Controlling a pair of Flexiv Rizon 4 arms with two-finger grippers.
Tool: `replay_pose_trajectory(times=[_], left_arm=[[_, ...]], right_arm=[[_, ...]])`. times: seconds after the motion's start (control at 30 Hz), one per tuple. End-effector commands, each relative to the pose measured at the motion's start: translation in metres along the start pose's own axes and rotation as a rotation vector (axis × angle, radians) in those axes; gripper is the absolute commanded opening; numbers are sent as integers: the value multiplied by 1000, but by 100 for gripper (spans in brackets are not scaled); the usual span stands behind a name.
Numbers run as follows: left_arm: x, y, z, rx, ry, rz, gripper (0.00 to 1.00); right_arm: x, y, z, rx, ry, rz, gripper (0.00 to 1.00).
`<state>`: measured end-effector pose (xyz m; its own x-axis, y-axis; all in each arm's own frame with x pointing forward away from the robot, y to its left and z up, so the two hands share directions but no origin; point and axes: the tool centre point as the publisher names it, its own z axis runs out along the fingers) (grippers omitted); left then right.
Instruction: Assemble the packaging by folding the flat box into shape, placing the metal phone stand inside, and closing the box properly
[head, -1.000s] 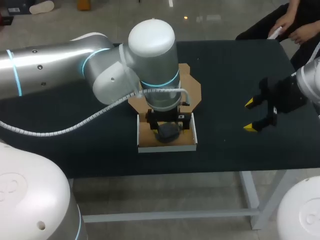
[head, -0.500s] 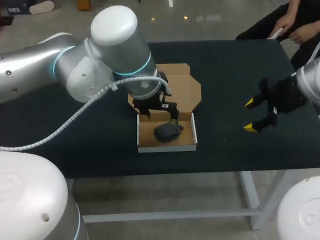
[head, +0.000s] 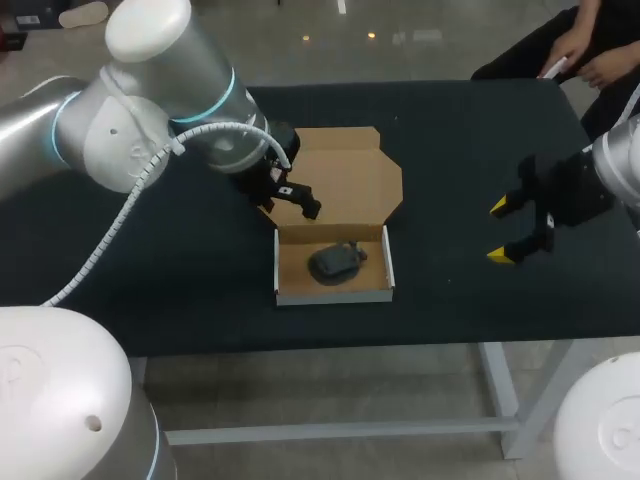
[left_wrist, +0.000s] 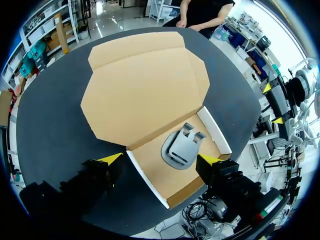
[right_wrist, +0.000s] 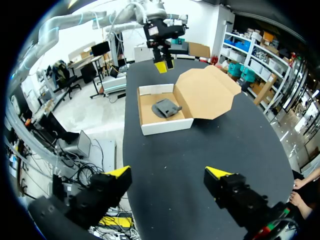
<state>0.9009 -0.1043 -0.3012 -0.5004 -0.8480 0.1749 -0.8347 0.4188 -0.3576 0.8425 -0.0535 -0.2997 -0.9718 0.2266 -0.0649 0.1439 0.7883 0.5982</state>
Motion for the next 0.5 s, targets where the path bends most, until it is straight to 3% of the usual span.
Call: replay_pose_trajectory(times=[0.03,0.23,0.5], left_arm=[[-13,-4,-4,-6,35,34,100],[-37,-11,-10,10,49,90,100],[-76,-17,-17,47,125,190,100]], right_arm=[[0,-1,0,-5,1,-2,100],[0,-1,0,-5,1,-2,100],[0,-1,0,-5,1,-2,100]])
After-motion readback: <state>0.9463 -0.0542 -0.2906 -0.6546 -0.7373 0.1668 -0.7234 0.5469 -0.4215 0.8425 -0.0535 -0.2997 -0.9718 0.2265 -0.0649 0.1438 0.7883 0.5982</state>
